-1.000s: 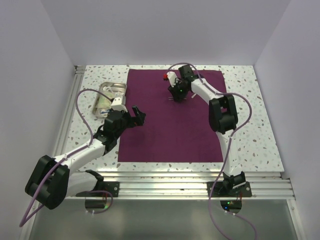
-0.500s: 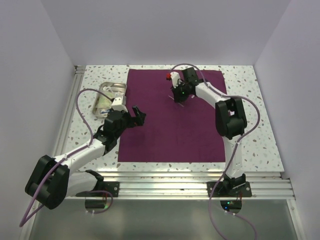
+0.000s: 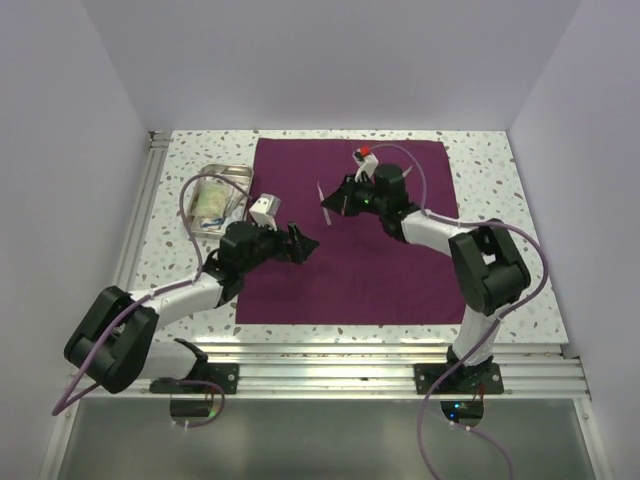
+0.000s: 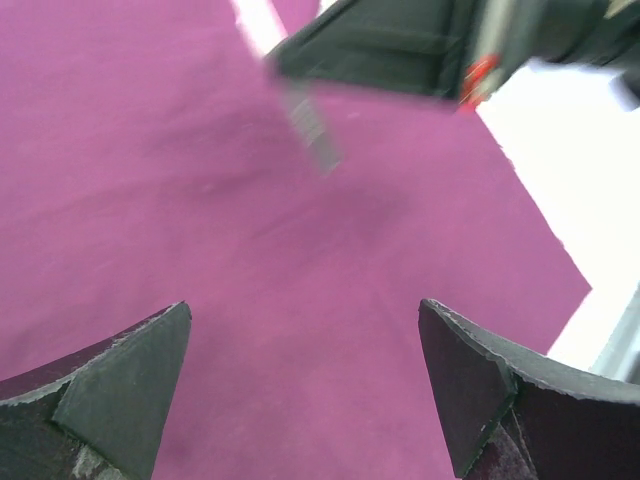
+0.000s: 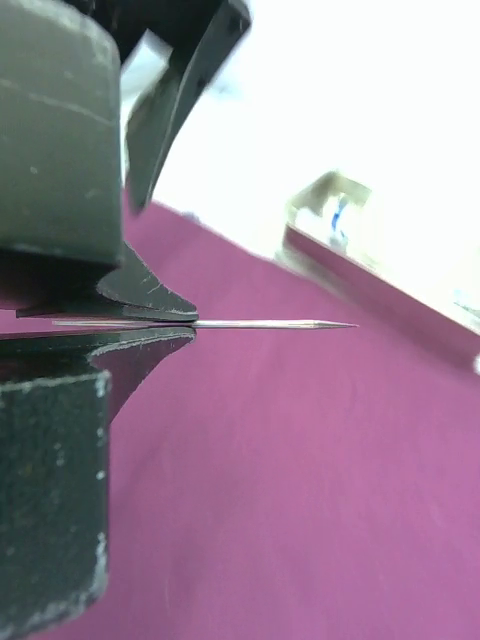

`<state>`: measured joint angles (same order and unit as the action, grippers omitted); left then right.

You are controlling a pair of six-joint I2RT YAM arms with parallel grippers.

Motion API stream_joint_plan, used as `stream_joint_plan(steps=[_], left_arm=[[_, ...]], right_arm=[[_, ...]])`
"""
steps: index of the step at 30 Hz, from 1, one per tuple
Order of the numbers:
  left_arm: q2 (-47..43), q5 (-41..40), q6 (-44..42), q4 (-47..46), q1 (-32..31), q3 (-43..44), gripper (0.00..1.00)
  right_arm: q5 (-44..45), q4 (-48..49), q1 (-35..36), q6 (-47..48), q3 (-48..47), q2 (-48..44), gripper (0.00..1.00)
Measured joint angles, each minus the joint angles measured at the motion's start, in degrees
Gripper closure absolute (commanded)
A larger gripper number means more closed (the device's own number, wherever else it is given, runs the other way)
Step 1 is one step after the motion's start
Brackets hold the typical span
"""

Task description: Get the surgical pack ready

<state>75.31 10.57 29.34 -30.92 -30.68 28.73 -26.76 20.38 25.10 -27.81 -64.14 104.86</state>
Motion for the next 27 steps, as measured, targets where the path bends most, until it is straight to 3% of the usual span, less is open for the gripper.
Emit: stream_joint_plan(steps=[6,11,19,27], left_arm=[[0.72,5.55,0.04,-5.46,-0.11,0.00,0.08],[2.86,6.16,0.07,-5.79,-0.11,0.15,0.15],[4.20,6.16,0.09,-5.31,-0.11,0.79,0.22],[3.43,4.70,0.02,-4.61,-0.11,0.83,0.26]], right_arm=[[0.50,25.35,4.13,-21.05,11.67,1.14,1.00],[2.27,40.83,5.51,-30.49,16.33,2.71,1.00],[3.74,51.19,5.75,-35.36,19.63,2.82,1.00],[4.92,52.59,6.32,-36.17,23.10,3.23,1.00]])
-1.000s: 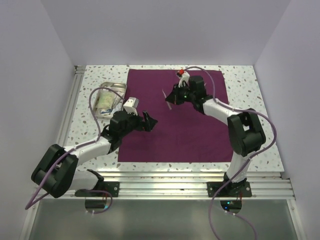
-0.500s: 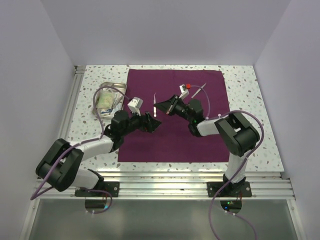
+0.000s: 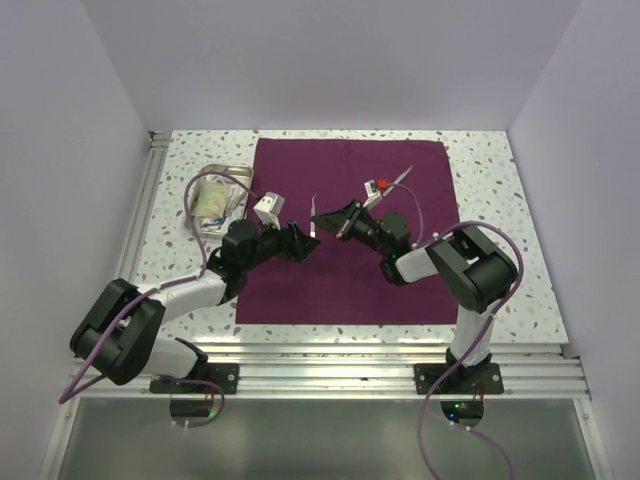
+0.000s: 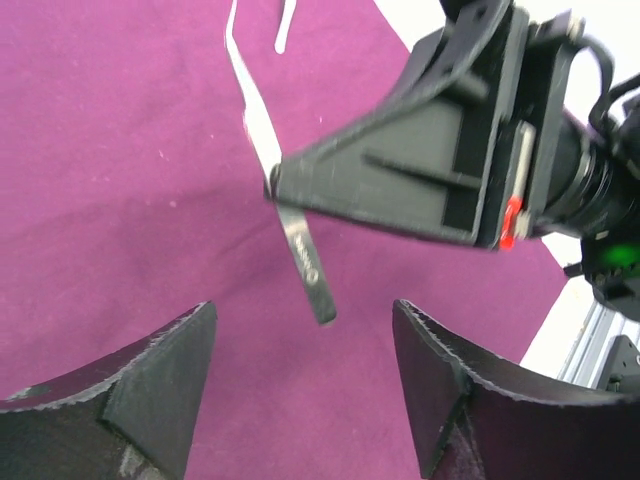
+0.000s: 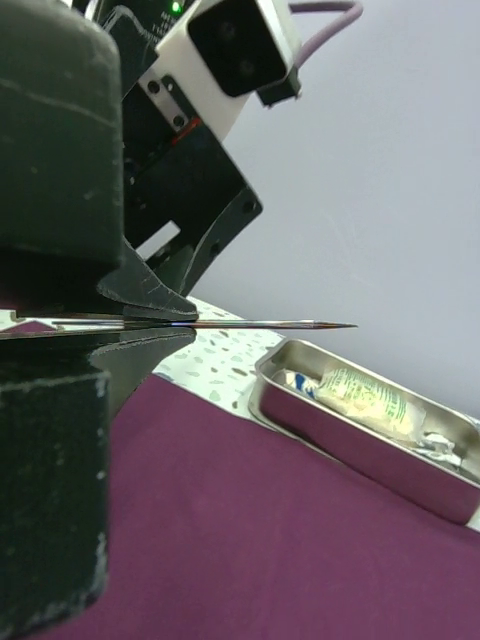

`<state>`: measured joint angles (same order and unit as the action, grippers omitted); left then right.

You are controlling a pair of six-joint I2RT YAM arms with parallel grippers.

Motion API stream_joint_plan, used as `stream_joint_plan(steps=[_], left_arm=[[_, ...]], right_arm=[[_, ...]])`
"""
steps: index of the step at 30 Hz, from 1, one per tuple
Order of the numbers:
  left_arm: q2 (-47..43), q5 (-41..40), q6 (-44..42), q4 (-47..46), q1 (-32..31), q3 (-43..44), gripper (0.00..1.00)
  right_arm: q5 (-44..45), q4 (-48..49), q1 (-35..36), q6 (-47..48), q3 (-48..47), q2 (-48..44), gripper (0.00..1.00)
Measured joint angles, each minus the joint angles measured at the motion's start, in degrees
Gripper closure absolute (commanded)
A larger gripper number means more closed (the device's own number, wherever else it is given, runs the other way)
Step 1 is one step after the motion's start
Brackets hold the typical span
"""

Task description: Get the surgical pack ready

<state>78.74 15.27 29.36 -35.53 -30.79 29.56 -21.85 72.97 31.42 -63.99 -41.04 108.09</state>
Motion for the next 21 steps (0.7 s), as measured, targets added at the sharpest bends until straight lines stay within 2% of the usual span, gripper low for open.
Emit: stream_joint_plan(steps=[4,8,13,14,16,17,21], left_arm=[[-0.61,-0.52,-0.02,0.07,0.00,0.02,0.30],[-0.24,-0.46,-0.02,0.09,0.00,0.39,0.39],[0.68,-0.44,-0.02,0.22,0.00,1.18,0.46],[0.81,-0.44,-0.02,0.31,0.00,1.29,0.53],[1.03,-0.46,-0.11,0.66,0.00,1.42,0.60],[1.07,-0.46,-0.22,0.83,0.00,1.46,0.68],[1.07,-0.24,-0.44,1.05,-0.11,1.64,0.81]], right_arm=[[1.49,-0.07,1.01,1.05,1.31,-0.24,1.00],[2.36,-0.46,2.14,2.03,1.51,-1.01,1.00],[3.32,-0.76,3.26,3.13,1.53,-2.23,1.00],[3.37,-0.85,3.43,3.23,1.55,-2.40,1.00],[3.39,-0.98,3.65,3.58,1.53,-2.54,1.00],[3.50,-1.18,3.87,3.69,1.53,-2.54,1.00],[4.87,-2.78,4.48,4.87,1.57,-3.04,1.00]])
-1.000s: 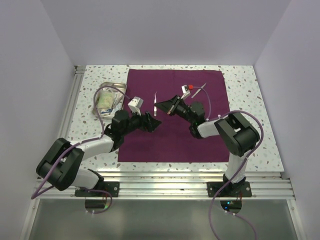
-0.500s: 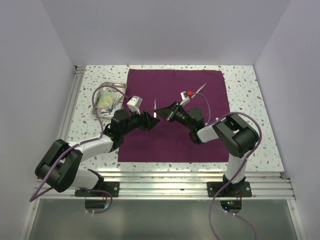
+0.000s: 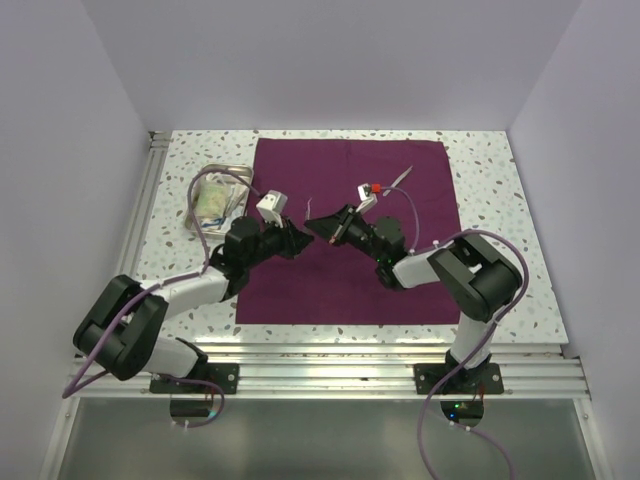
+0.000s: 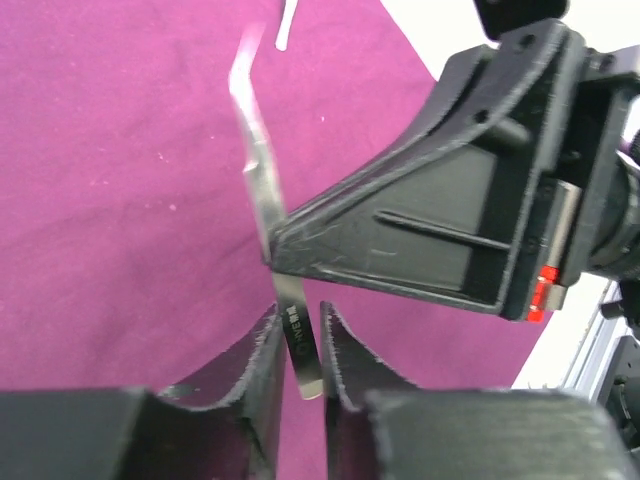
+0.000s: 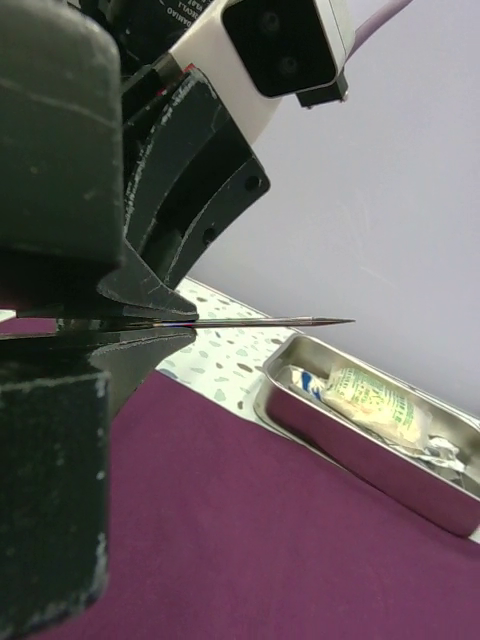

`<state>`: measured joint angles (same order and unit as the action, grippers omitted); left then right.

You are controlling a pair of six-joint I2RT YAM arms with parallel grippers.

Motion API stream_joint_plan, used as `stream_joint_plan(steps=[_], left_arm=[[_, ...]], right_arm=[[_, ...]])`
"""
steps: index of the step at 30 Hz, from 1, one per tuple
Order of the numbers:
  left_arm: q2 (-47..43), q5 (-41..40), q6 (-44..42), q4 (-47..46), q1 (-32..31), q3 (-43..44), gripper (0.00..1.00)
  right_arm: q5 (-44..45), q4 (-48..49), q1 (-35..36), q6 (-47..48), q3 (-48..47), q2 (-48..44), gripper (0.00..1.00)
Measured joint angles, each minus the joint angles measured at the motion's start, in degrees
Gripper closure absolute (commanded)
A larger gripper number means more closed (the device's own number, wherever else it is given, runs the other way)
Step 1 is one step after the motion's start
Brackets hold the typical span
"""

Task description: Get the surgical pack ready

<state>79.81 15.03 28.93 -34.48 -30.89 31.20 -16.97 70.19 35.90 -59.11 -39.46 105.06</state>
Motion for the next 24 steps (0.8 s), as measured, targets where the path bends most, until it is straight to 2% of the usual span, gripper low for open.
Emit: stream_joint_plan(steps=[1,5,6,8,9,11,12,15,21,24], left_arm=[[0.04,-0.04,-0.07,0.20,0.00,0.09,0.88],[0.44,-0.11,0.00,0.31,0.11,0.50,1.00],[0.55,-0.07,-0.02,0.33,0.11,0.52,1.00],[0.74,-0.09,-0.04,0.37,0.11,0.52,1.00],[0.79,-0.09,-0.02,0.46,0.11,0.52,1.00],[0.81,-0.31,-0.04,0.83,0.11,0.52,1.00],[0.81,-0.52,-0.04,1.20,0.11,0.52,1.00],[0.76,-2.14,-0.07,2.73,0.13,0.61,1.00],[0.31,-6.62,-0.31,7.23,1.46,1.44,1.00],[-0.11,-8.85,-0.50,11.43,5.38,3.06,1.00]], right_arm=[[0.48,-0.13,0.15,0.39,0.15,-0.31,0.98],[1.33,-0.26,0.22,1.55,0.79,-1.31,0.84],[1.44,-0.26,0.22,1.70,0.87,-1.33,0.75],[1.49,-0.31,0.31,1.95,0.96,-1.36,0.67],[1.49,-0.35,0.39,2.10,1.01,-1.36,0.57],[1.53,-0.70,0.50,2.47,1.03,-1.53,0.48],[1.55,-1.07,0.59,2.80,1.03,-1.77,0.41],[2.23,-3.10,0.63,3.80,1.07,-3.21,0.34],[4.87,-8.04,-0.13,6.43,3.13,-10.16,0.33],[6.82,-12.46,-1.64,8.02,4.07,-14.97,0.31]])
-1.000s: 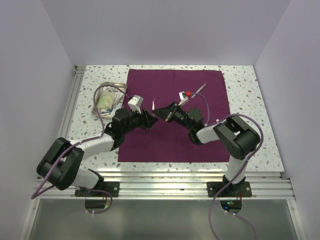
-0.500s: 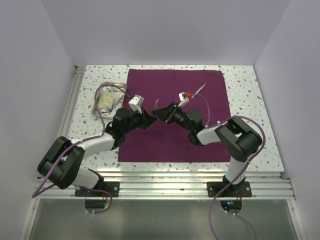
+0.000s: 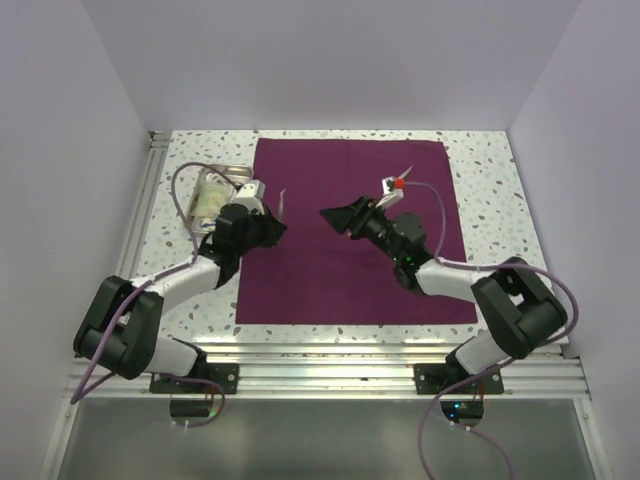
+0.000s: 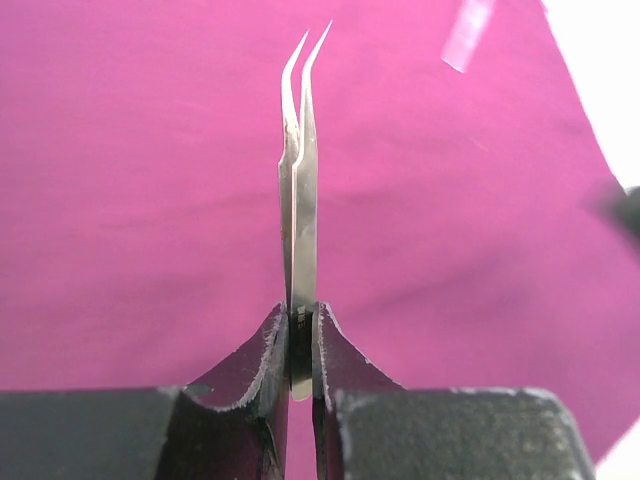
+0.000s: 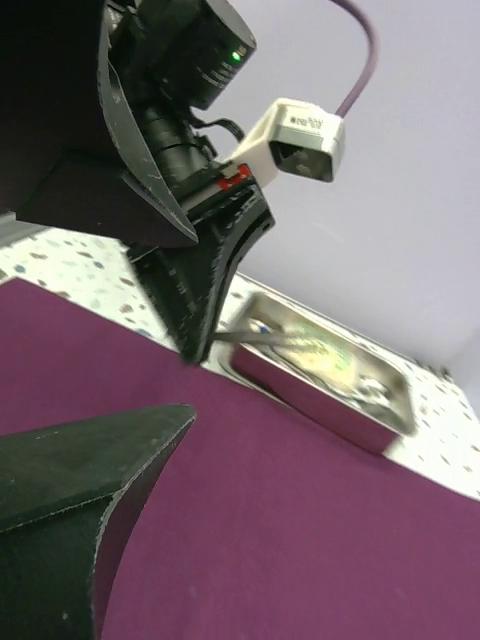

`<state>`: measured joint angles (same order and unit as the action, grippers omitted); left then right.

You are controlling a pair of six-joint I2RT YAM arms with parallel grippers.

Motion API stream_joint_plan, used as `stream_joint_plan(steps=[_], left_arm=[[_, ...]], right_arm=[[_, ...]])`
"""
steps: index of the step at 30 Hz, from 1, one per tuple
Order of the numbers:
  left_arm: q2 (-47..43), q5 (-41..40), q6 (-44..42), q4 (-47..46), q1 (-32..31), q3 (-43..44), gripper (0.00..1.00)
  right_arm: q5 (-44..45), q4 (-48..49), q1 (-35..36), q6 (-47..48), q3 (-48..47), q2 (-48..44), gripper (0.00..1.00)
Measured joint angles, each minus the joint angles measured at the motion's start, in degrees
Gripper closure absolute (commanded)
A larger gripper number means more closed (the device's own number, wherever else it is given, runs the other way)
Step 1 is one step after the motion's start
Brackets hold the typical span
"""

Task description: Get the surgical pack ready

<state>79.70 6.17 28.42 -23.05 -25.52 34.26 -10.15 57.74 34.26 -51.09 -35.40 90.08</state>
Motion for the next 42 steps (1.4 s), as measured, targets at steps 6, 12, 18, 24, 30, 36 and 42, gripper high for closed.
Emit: stream_joint_plan(steps=[6,12,18,24,30,36,42], left_arm=[[0.00,-5.25,-0.61,11.91,13.90,7.80,1.00],[5.92,-15.15,-4.28,23.12,16.50,19.02,1.00],[21.11,-20.50,-9.22,30.10,16.50,30.53,1.00],[27.41,-25.05,-12.28,36.06,16.52,35.06,0.71],[25.27,-25.44,-13.18,35.41,16.52,34.29,0.35],[20.02,-25.03,-12.96,34.93,16.50,33.07,0.29],[11.23,-21.75,-10.97,31.69,15.87,27.34,0.26]], right_arm=[[4.70,-10.84,-4.33,4.57,0.28,-10.64,0.29],[5.42,-20.22,-8.02,8.00,-0.57,-14.43,0.29],[3.17,-25.42,-13.99,8.33,-1.03,-14.43,0.29],[2.03,-33.16,-19.63,9.55,-5.03,-14.23,0.26],[3.08,-42.80,-23.63,12.17,-16.06,-7.41,0.25],[8.22,-55.36,-24.20,15.19,-28.46,4.37,0.20],[15.02,-67.36,-24.15,15.82,-44.37,17.42,0.20]])
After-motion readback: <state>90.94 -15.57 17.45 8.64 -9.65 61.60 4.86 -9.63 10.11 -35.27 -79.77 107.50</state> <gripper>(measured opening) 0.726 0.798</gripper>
